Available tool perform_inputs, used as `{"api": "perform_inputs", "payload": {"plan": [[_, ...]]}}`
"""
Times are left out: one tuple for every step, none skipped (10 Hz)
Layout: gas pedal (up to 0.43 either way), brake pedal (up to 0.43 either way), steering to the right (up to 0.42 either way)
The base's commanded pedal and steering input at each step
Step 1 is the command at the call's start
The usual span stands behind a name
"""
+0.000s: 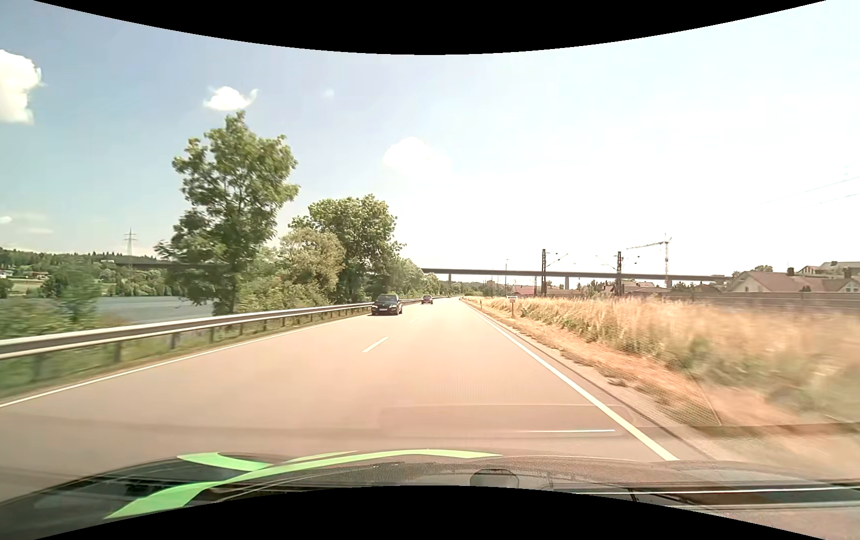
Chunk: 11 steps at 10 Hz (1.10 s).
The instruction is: Follow the waypoints while adhering to traffic rules and regulations
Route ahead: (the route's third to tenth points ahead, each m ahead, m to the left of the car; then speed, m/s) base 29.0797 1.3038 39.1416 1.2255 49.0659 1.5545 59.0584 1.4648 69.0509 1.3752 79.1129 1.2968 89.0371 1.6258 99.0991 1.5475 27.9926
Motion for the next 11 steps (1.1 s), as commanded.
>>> {"api": "perform_inputs", "payload": {"plan": [[0.209, 0.000, 0.000], [0.228, 0.000, 0.000], [0.240, 0.000, 0.000], [0.248, 0.000, 0.000], [0.260, 0.000, 0.000], [0.260, 0.000, 0.000], [0.260, 0.000, 0.000], [0.268, 0.000, 0.000], [0.268, 0.000, 0.000], [0.268, 0.000, 0.000], [0.260, 0.000, -0.001]]}}
